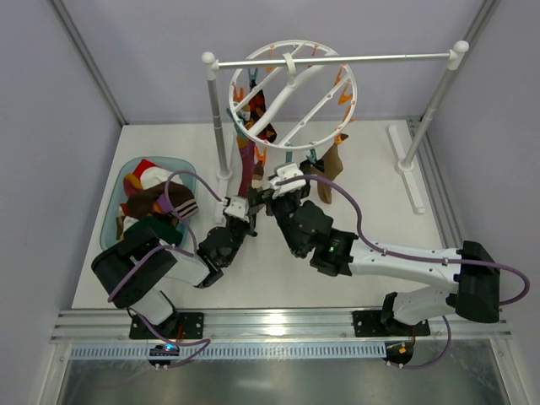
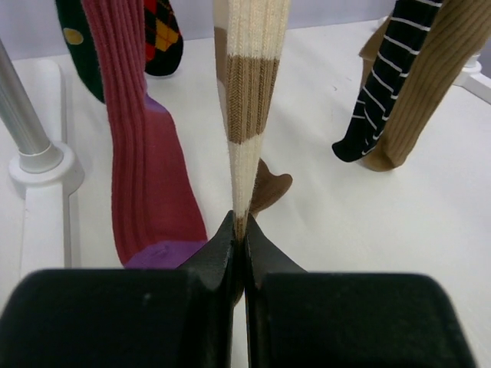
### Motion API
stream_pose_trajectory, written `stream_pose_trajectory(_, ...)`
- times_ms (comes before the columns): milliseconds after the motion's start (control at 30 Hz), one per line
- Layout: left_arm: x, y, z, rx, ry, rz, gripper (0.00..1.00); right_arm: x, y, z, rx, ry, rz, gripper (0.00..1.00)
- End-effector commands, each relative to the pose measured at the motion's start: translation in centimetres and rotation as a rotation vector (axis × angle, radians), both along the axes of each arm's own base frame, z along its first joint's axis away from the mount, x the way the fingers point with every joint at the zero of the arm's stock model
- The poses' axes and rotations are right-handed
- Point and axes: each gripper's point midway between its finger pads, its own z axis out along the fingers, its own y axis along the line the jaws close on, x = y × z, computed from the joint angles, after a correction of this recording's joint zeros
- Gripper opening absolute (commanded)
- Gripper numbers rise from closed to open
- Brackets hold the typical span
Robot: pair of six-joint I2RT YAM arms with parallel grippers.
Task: Remove the socks clipped to the hanger
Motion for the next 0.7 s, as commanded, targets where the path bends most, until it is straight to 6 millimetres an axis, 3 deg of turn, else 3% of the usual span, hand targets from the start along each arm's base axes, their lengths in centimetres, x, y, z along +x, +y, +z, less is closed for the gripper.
stream_pose_trajectory(0,-1.1,-0.8,6.6,-0.193,-0.181,-0.057,0.00,0.4,0.5,1.4,0.005,0.045,-0.036,0.98)
stream_pose_trajectory(133,-1.3,-1.4,6.7,-0.185,-0.185,-0.069,0.00,0.9,0.8,2.8,0.024,0.051,-0.062,0.96)
stream_pose_trajectory(200,-1.5,-1.6,6.7,-0.184,-0.185,-0.067,0.00,1.5,1.0,1.9,-0.028,0.073,-0.097,0.96)
stream_pose_trajectory(267,-1.5,-1.8,6.6,-0.175,-0.186,-0.062,0.00,2.3,1.2,2.5,-0.027,0.088,-0.114,0.96)
stream_pose_trajectory(300,-1.6,-1.9,6.6,-0.175,-0.186,-0.063,0.00,2.7,1.6,1.4,-0.075,0.113,-0.119,0.95)
stream_pose_trajectory(333,-1.6,-2.0,6.6,-0.176,-0.185,-0.063,0.00,3.4,1.3,1.7,-0.068,0.120,-0.137,0.95)
stream_pose_trajectory(433,-1.4,-2.2,6.4,-0.175,-0.178,-0.047,0.00,4.0,0.7,0.1,-0.085,0.161,-0.169,0.91)
stream_pose_trajectory(667,-1.5,-3.0,6.1,-0.167,-0.174,-0.055,0.00,4.0,-0.5,-2.5,-0.061,0.200,-0.192,0.91)
